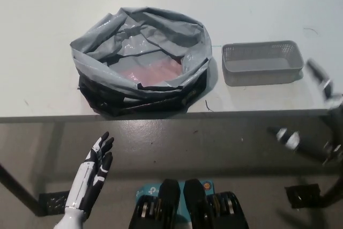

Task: Use the right hand to pick up a small rectangular container and put it into a plastic bag and lift the bag

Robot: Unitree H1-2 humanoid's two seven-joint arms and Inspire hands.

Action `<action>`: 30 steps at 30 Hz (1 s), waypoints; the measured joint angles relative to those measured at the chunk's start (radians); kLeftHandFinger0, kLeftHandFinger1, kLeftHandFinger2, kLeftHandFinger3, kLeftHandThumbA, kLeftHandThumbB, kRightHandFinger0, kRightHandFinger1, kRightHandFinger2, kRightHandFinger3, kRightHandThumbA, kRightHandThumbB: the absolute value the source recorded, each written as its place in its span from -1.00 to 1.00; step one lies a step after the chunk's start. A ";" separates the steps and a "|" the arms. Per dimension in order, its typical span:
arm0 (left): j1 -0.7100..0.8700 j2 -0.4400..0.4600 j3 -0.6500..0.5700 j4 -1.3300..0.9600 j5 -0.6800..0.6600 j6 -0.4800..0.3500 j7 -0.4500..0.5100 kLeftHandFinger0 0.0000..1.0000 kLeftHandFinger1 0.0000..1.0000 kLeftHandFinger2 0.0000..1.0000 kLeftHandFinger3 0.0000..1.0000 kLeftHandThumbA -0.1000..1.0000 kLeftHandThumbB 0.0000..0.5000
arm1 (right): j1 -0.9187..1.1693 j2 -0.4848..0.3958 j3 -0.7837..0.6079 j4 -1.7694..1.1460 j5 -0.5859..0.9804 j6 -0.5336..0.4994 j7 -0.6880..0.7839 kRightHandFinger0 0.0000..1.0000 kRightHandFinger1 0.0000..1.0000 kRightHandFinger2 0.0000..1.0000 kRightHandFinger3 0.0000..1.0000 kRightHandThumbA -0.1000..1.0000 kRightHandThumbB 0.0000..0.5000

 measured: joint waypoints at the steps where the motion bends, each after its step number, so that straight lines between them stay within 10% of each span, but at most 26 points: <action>1: 0.000 -0.001 0.000 0.000 0.000 0.000 0.000 1.00 1.00 1.00 1.00 0.83 -0.48 | -0.040 -0.031 0.002 0.001 -0.005 0.028 0.018 1.00 1.00 1.00 1.00 1.00 0.69; 11: 0.000 -0.001 0.000 0.002 0.001 0.000 0.000 1.00 1.00 1.00 1.00 0.86 -0.42 | -0.435 -0.197 0.134 0.200 -0.054 0.211 0.196 1.00 1.00 1.00 1.00 1.00 0.87; 30: -0.008 0.001 -0.001 0.002 -0.003 -0.002 -0.012 1.00 1.00 1.00 1.00 0.89 -0.45 | -0.917 -0.142 0.642 0.854 -0.232 0.426 0.584 1.00 1.00 1.00 1.00 1.00 0.96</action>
